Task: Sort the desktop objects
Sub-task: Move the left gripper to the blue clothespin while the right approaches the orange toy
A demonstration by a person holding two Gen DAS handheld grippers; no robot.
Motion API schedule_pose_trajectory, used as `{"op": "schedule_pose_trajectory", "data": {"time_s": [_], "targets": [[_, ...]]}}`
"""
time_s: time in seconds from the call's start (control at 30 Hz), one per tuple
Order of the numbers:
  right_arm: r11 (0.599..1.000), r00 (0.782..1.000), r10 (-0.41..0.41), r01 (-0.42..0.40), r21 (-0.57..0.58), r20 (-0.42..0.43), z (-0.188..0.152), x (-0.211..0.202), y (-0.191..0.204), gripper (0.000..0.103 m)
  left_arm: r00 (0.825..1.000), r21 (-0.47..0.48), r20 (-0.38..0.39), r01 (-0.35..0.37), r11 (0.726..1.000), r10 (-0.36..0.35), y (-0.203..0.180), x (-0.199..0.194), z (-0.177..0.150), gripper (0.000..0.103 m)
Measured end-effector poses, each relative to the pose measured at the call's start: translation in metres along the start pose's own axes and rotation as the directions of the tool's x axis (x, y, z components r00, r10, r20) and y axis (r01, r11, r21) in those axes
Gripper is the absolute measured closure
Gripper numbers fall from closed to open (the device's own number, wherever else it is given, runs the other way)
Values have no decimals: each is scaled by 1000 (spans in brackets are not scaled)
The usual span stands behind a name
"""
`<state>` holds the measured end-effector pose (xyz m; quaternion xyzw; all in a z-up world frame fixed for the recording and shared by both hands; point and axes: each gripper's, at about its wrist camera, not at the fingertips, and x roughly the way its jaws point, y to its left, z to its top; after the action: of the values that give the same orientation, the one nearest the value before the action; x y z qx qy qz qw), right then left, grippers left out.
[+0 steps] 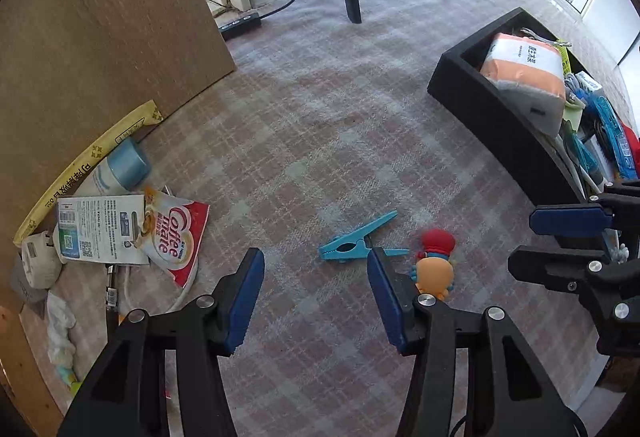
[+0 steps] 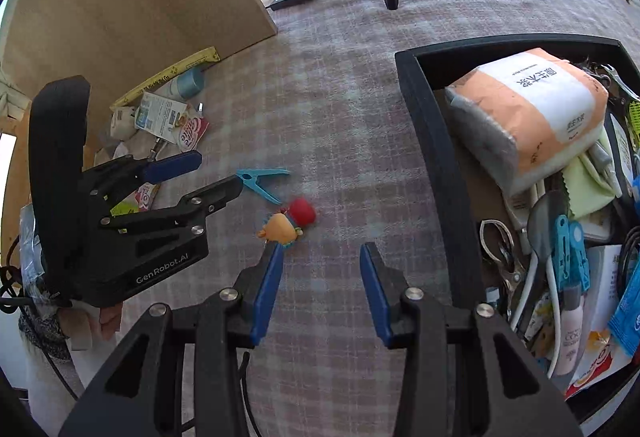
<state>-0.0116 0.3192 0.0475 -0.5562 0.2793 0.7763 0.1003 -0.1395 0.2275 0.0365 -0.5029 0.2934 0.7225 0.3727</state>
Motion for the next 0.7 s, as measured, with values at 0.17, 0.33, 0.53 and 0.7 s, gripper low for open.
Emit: {"op": "schedule_pose_trajectory", "data": {"time_s": [0.17,0.33,0.53,0.7], "targets": [[998,999,5,-2,64,-43,10,21,0,63,1000,164,-22,-15,986,19,-10,13,0,50],[990,996,32,-20,142,-85,17,35,-6,63,1000,272,-26,18,962,-11,-22,24,3,47],[979,994,48,-26,202,-102,21,43,-14,63,998,321,0,62,945,-65,-30,29,13,46],[979,994,34,-13,201,-100,25,44,-12,63,996,286,11,85,955,-92,-26,29,13,73]]}}
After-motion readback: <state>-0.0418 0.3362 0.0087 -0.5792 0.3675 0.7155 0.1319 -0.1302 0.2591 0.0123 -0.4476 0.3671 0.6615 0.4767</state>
